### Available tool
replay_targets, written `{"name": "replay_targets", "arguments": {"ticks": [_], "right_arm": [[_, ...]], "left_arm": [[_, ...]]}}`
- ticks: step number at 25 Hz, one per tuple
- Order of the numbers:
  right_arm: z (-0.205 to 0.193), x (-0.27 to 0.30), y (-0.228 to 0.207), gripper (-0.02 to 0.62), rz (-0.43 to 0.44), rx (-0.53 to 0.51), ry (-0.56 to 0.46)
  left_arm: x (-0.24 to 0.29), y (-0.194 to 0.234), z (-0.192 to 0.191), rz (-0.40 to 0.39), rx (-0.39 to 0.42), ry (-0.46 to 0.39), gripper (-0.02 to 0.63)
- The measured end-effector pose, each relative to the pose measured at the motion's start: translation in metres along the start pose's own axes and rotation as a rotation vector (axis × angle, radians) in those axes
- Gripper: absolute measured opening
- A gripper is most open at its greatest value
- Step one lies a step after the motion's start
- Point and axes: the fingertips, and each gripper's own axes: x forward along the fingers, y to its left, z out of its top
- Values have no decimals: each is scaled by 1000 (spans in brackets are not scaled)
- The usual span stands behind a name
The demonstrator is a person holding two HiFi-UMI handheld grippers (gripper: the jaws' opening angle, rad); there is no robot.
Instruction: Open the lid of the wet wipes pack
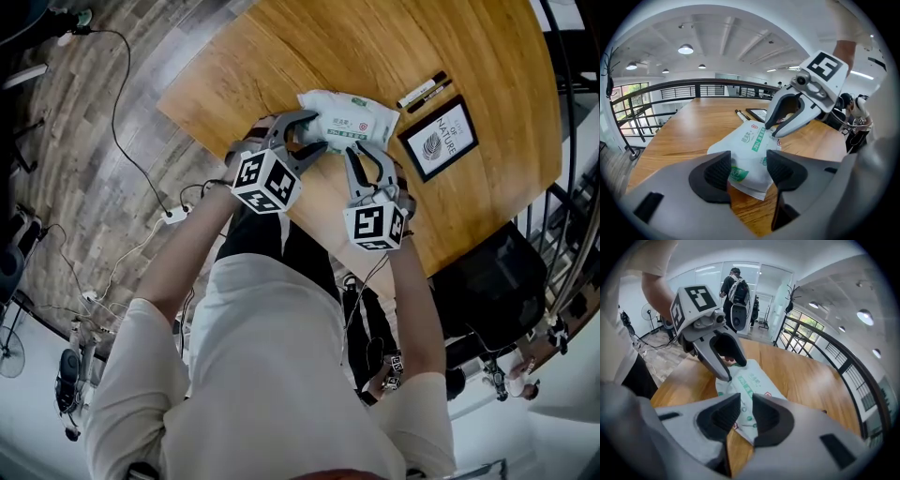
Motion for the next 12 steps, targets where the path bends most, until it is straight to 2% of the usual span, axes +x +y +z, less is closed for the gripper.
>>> {"name": "replay_targets", "arguments": {"ticks": [4,12], "right_arm": [[-6,10,4,64,-22,-126,28],[-7,17,7,71,-85,-328,71]], "left_arm": [[4,0,-4,-3,10,23,229],[5,0,-4,-12,12,18,227]]}}
